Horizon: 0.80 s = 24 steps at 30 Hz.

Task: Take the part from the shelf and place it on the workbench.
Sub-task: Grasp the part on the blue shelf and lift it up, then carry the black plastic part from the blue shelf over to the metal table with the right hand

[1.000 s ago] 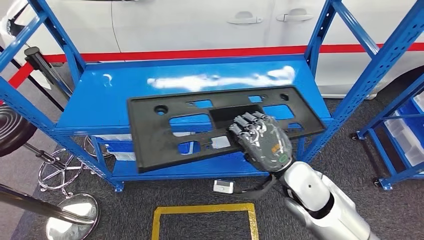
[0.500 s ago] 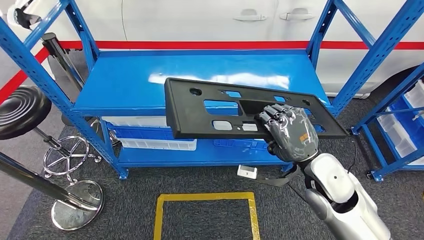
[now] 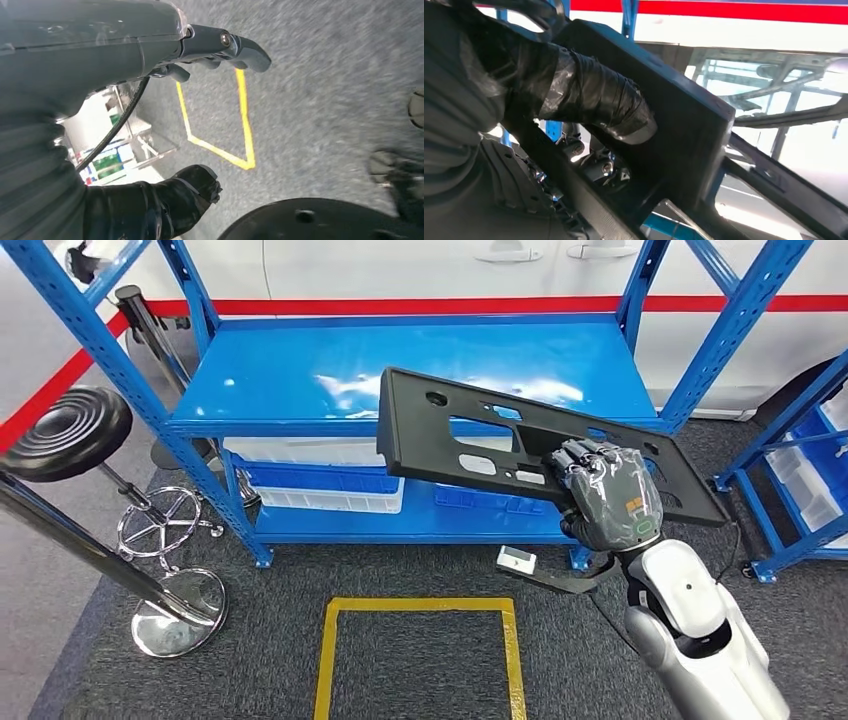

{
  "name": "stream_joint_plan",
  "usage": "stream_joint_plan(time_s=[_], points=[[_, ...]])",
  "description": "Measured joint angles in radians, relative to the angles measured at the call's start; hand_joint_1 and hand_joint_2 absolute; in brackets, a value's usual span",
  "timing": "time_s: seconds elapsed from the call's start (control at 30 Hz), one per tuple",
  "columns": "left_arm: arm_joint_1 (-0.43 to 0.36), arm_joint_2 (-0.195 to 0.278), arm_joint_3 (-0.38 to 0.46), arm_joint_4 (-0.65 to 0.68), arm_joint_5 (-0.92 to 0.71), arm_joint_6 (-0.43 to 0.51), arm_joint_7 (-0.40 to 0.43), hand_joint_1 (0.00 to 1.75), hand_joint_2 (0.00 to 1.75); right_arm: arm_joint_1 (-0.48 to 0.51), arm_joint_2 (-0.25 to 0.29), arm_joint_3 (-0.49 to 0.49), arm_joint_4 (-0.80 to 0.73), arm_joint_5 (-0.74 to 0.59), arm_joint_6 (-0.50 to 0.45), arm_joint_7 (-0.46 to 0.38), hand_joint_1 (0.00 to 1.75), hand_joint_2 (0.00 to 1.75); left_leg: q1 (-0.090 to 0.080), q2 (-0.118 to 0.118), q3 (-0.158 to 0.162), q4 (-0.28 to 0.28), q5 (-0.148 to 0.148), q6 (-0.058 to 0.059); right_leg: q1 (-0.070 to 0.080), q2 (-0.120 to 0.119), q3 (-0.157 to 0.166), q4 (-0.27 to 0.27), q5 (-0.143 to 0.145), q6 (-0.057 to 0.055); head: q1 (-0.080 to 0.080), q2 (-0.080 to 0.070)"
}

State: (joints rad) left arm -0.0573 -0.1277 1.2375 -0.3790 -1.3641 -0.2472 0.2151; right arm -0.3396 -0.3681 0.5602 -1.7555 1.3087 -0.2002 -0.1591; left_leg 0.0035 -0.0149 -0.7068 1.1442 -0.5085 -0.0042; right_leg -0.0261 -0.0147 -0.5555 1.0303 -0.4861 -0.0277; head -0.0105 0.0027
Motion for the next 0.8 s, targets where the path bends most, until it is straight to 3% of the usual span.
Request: stream_joint_plan(time_s=[0.03, 0.07, 0.1, 0.13, 0.2, 0.27, 0.3, 0.33, 0.4, 0.43, 0.5, 0.53, 0.57, 0.6, 0.63, 0.7, 0.77, 0.8], points=[[0.001, 0.0, 0.0, -0.001, -0.001, -0.001, -0.002, 0.0, 1.75, 0.003, 0.001, -0.004, 0.0, 0.0, 0.0, 0.0, 1.75, 1.75, 0.003, 0.002, -0.015, 0.063, -0.046, -0.006, 0.001, -0.008, -0.014, 0.001, 0.011, -0.003, -0.001, 0.0], [0.001, 0.0, 0.0, -0.002, -0.002, -0.001, -0.004, 0.0, 1.75, 0.006, 0.001, -0.008, 0.001, 0.001, 0.0, 0.0, 1.75, 1.75, 0.006, 0.002, -0.023, 0.12, -0.07, -0.011, 0.002, -0.016, -0.028, 0.002, 0.022, -0.002, -0.001, 0.0], [0.001, 0.001, 0.0, -0.003, -0.003, -0.002, -0.005, 0.0, 1.75, 0.009, 0.001, -0.01, 0.001, 0.001, 0.0, 0.0, 1.75, 1.75, 0.008, 0.004, -0.022, 0.158, -0.07, -0.015, 0.002, -0.025, -0.042, 0.003, 0.032, -0.001, -0.001, 0.0], [0.001, 0.002, 0.0, -0.005, -0.004, -0.002, -0.006, 0.0, 1.75, 0.011, 0.001, -0.013, 0.001, 0.001, 0.0, 0.0, 1.75, 1.75, 0.01, 0.006, -0.004, 0.165, -0.047, -0.019, 0.001, -0.034, -0.057, 0.006, 0.042, 0.001, -0.001, 0.0], [0.0, 0.004, 0.0, -0.009, -0.004, -0.002, -0.007, 0.0, 1.75, 0.013, 0.002, -0.017, 0.001, 0.001, -0.001, 0.0, 1.75, 1.75, 0.011, 0.023, 0.082, 0.082, 0.007, -0.021, -0.001, -0.05, -0.083, 0.013, 0.059, 0.008, -0.002, 0.0], [-0.002, 0.006, 0.0, -0.013, -0.004, -0.002, -0.01, 0.0, 1.75, 0.014, 0.002, -0.022, 0.001, 0.001, -0.002, 0.0, 1.75, 1.75, 0.005, 0.053, 0.19, -0.066, 0.0, -0.014, 0.0, -0.066, -0.098, 0.02, 0.073, 0.019, -0.001, 0.0], [-0.003, 0.007, 0.0, -0.015, -0.004, -0.002, -0.012, 0.0, 1.75, 0.014, 0.003, -0.023, 0.001, 0.001, -0.003, 0.0, 1.75, 1.75, 0.001, 0.063, 0.222, -0.118, -0.015, -0.007, 0.0, -0.075, -0.101, 0.021, 0.08, 0.025, -0.001, 0.0], [-0.002, 0.009, 0.0, -0.017, -0.004, -0.003, -0.014, 0.0, 1.75, 0.014, 0.003, -0.025, 0.001, 0.002, -0.004, 0.0, 1.75, 1.75, -0.004, 0.063, 0.232, -0.144, -0.023, 0.0, 0.0, -0.084, -0.101, 0.018, 0.088, 0.031, -0.001, 0.0], [0.0, 0.012, 0.0, -0.018, -0.004, -0.006, -0.018, 0.0, 1.75, 0.012, 0.004, -0.027, 0.001, 0.002, -0.005, 0.0, 1.75, 1.75, -0.004, 0.049, 0.218, -0.154, -0.006, 0.017, -0.002, -0.09, -0.101, 0.014, 0.097, 0.045, -0.001, 0.0], [0.0, 0.013, 0.0, -0.018, -0.004, -0.009, -0.019, 0.0, 1.75, 0.012, 0.005, -0.028, 0.001, 0.002, -0.006, 0.0, 1.75, 1.75, -0.003, 0.042, 0.21, -0.158, 0.008, 0.026, -0.003, -0.074, -0.106, 0.025, 0.077, 0.05, 0.0, 0.0], [0.0, 0.017, 0.0, -0.018, -0.006, -0.015, -0.022, 0.0, 1.75, 0.011, 0.005, -0.033, 0.002, 0.002, -0.007, 0.0, 1.75, 1.75, 0.0, 0.031, 0.187, -0.161, 0.036, 0.042, -0.004, -0.023, -0.129, 0.102, -0.015, 0.053, 0.0, 0.0], [0.0, 0.019, 0.0, -0.018, -0.006, -0.019, -0.023, 0.0, 1.75, 0.012, 0.005, -0.035, 0.003, 0.002, -0.008, 0.0, 1.75, 1.75, -0.002, 0.023, 0.171, -0.16, 0.049, 0.048, -0.002, -0.004, -0.144, 0.165, -0.068, 0.051, 0.0, 0.0], [0.0, 0.023, 0.0, -0.018, -0.006, -0.022, -0.024, 0.0, 1.75, 0.012, 0.005, -0.037, 0.004, 0.002, -0.008, 0.0, 1.75, 1.75, -0.004, 0.015, 0.153, -0.156, 0.061, 0.05, 0.0, 0.005, -0.154, 0.226, -0.101, 0.049, 0.0, 0.0], [0.001, 0.028, 0.0, -0.018, -0.005, -0.026, -0.025, 0.0, 1.75, 0.012, 0.005, -0.037, 0.006, 0.002, -0.008, 0.0, 1.75, 1.75, -0.006, 0.005, 0.134, -0.153, 0.073, 0.05, 0.001, 0.008, -0.155, 0.27, -0.111, 0.047, 0.0, 0.0], [0.002, 0.035, 0.002, -0.018, -0.004, -0.029, -0.025, 0.0, 1.75, 0.012, 0.006, -0.038, 0.007, 0.003, -0.008, 0.0, 1.75, 1.75, -0.008, -0.006, 0.116, -0.148, 0.084, 0.049, 0.003, 0.01, -0.143, 0.284, -0.097, 0.044, 0.0, 0.0], [0.004, 0.052, 0.006, -0.016, -0.001, -0.035, -0.027, 0.0, 1.75, 0.009, 0.006, -0.038, 0.01, 0.003, -0.009, 0.0, 1.75, 1.75, -0.009, -0.029, 0.079, -0.136, 0.104, 0.045, 0.005, 0.026, -0.07, 0.214, -0.046, 0.032, 0.0, 0.0], [0.003, 0.068, 0.009, -0.011, 0.001, -0.039, -0.031, 0.0, 1.75, 0.002, 0.007, -0.038, 0.013, -0.001, -0.011, -0.003, 1.75, 1.75, -0.011, -0.05, 0.049, -0.124, 0.123, 0.037, 0.008, 0.067, 0.023, 0.082, -0.043, 0.019, -0.001, 0.0], [0.002, 0.076, 0.011, -0.008, 0.001, -0.04, -0.033, 0.0, 1.75, -0.002, 0.007, -0.037, 0.015, -0.005, -0.013, -0.004, 1.75, 1.75, -0.011, -0.06, 0.041, -0.122, 0.132, 0.032, 0.009, 0.082, 0.05, 0.036, -0.052, 0.016, -0.001, 0.0]])
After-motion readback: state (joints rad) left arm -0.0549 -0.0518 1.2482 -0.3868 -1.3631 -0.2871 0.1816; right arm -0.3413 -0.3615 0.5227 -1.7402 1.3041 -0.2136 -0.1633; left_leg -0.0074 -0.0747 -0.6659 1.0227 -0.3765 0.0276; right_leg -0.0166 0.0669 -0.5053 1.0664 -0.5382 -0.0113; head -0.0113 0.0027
